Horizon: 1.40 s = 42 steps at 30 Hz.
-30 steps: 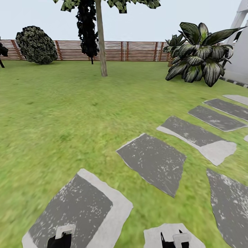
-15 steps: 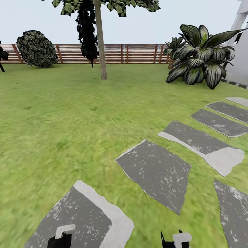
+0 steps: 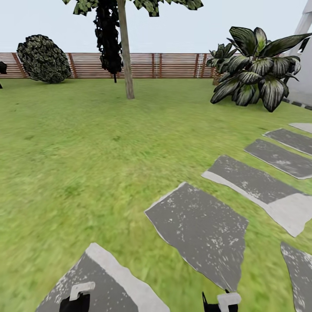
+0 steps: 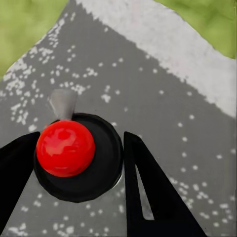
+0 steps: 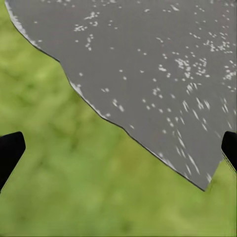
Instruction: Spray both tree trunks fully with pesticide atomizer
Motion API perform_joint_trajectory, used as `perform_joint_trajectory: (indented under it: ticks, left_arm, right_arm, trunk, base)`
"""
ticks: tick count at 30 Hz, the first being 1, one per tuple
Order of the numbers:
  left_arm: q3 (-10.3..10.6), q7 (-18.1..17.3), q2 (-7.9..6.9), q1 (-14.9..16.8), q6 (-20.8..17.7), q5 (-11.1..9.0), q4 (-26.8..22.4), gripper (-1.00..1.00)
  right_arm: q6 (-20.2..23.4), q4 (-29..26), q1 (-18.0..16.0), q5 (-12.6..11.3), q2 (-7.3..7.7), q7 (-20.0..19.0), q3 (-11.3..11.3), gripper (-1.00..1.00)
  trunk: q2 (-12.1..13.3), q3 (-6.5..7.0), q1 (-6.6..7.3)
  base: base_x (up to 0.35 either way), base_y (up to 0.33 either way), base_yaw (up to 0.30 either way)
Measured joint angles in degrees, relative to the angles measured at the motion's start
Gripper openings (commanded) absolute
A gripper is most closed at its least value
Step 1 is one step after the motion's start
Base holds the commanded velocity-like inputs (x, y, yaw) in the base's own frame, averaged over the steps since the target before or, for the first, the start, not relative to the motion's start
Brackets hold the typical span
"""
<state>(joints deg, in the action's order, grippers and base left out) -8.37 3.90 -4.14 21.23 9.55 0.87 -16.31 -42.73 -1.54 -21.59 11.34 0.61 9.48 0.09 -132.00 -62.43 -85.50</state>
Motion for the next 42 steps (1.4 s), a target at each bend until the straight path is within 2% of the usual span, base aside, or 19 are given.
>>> perform_joint_trajectory:
  ticks: [42]
  left_arm:
    - [0.0,-0.01,0.0,0.0,0.09,0.0,0.0,-1.0]
  right_arm:
    - [-0.01,0.0,0.0,0.0,-0.01,0.0,0.0,1.0]
  trunk:
    - [0.0,0.0,0.0]
  base:
    - [0.334,0.0,0.0]
